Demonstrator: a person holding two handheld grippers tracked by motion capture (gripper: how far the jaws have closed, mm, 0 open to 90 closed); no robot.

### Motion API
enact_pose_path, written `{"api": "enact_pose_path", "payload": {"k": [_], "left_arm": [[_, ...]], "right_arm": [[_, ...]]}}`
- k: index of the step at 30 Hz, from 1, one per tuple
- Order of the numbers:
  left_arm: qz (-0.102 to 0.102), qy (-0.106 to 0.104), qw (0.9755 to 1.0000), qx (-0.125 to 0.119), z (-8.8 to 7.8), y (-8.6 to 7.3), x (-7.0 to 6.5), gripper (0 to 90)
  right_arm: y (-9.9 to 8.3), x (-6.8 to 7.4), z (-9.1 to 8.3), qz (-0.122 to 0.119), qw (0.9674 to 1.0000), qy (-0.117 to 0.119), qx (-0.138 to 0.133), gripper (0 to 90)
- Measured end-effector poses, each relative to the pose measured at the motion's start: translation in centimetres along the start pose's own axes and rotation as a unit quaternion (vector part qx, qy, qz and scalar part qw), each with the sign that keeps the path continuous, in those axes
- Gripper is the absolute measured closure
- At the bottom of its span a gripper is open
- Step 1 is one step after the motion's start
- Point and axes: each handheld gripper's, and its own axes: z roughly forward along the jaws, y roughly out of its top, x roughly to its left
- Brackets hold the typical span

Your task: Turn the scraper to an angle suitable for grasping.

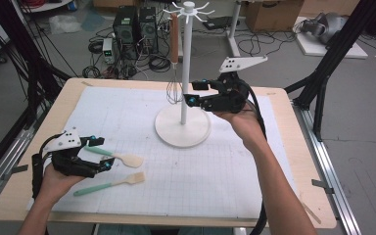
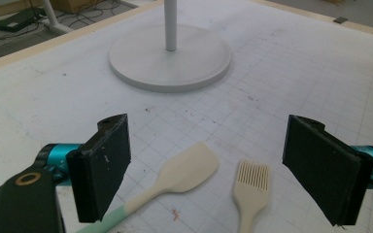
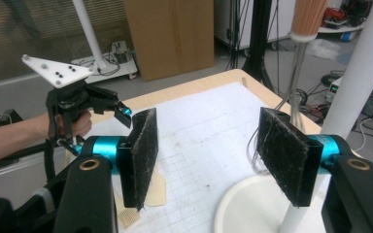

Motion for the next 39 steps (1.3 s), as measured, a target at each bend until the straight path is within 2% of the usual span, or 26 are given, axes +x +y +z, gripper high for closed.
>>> {"api": "enact_pose_path", "payload": {"k": [4,8,19,39], "left_arm": [[0.0,0.002,1.0,0.0,-0.1,-0.1,0.0,17.9],[0.0,0.003,1.0,-0.001,-0.1,-0.1,-0.1,17.8],[0.005,0.006,1.0,0.006,0.1,0.0,-0.2,17.8],[0.007,0.0,1.0,0.004,0.4,-0.2,-0.3,17.1]], "right_arm": [[-0.9,0.0,0.1,0.006,0.9999,-0.004,0.008,37.0],[-1.8,0.1,-0.1,0.013,0.9999,-0.007,0.002,36.1],[-4.4,0.2,-0.9,0.02,0.9996,-0.021,0.007,33.1],[-8.1,1.0,-1.3,0.034,0.9992,-0.019,0.014,30.2]]}}
